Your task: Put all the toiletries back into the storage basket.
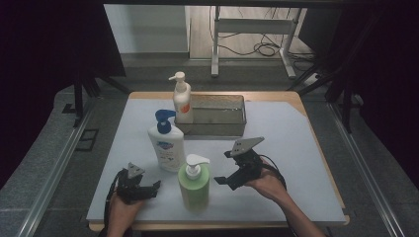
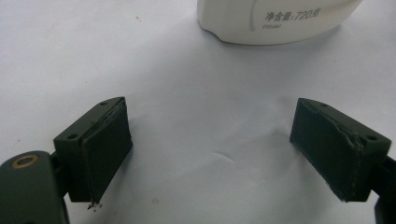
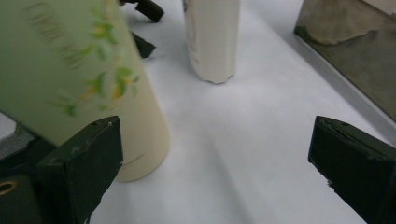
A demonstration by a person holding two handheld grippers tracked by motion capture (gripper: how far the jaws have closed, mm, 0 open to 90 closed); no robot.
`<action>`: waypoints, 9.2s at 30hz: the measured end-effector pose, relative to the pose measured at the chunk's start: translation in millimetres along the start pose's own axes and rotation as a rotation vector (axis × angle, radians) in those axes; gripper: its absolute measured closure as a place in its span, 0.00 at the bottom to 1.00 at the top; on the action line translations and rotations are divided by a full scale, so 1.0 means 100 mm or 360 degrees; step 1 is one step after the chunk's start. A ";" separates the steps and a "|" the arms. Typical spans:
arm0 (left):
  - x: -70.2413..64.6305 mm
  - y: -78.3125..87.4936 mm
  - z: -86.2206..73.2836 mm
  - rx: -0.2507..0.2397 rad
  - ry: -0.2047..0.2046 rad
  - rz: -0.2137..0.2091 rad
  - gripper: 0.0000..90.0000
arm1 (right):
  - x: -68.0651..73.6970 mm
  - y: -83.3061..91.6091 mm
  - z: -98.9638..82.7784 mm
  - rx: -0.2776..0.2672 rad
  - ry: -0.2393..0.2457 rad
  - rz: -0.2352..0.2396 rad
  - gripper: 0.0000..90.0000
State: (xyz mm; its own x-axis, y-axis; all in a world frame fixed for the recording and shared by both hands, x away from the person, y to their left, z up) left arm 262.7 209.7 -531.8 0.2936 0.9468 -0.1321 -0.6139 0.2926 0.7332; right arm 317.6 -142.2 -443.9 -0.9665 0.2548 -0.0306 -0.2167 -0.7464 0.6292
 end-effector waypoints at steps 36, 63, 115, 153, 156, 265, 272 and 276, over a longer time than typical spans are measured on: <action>0.00 0.00 0.00 0.0005 0.0004 -0.0002 0.13 | 0.60 -0.34 0.28 -0.0070 0.0183 0.0190 0.01; 0.00 0.00 0.00 -0.0005 0.0012 -0.0002 0.13 | 0.67 -0.40 0.41 -0.0047 0.0201 0.0047 0.13; 0.00 -0.01 0.00 -0.0010 0.0010 -0.0003 0.13 | -0.35 -0.13 0.69 -0.0123 -0.0065 -0.0421 0.13; 0.00 0.00 0.00 -0.0006 0.0011 -0.0003 0.13 | -0.88 -0.16 1.06 -0.0081 -0.0113 -0.0610 0.13; 0.00 0.00 0.00 -0.0006 0.0010 -0.0003 0.13 | -0.93 -0.17 1.09 -0.0072 -0.0116 -0.0634 0.14; 0.00 0.00 0.00 -0.0004 0.0010 -0.0003 0.13 | -1.67 -0.90 0.79 0.0107 -0.0373 -0.0636 0.13; 0.00 0.00 0.00 -0.0004 0.0010 -0.0003 0.13 | -1.69 -0.90 0.77 0.0060 -0.0375 -0.0629 0.12; 0.00 0.00 0.00 -0.0004 0.0010 -0.0002 0.13 | -1.70 -0.90 0.75 0.0052 -0.0363 -0.0604 0.08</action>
State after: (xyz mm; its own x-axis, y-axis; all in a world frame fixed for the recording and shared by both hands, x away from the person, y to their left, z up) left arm 262.9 209.3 -532.0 0.2900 0.9471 -0.1371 -0.6152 0.2943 0.7314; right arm 511.5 -72.4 -436.6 -0.7634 0.6389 -0.0944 -0.5423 -0.5548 0.6310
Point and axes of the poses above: each handheld gripper's, and its own axes: y roughly backward along the jaws, z roughly out of its top, x roughly to its left, the point moved 1 cm from there along -y, roughly forward along the jaws, and after that the axes turned 9 degrees about y, right-handed, at the moved point
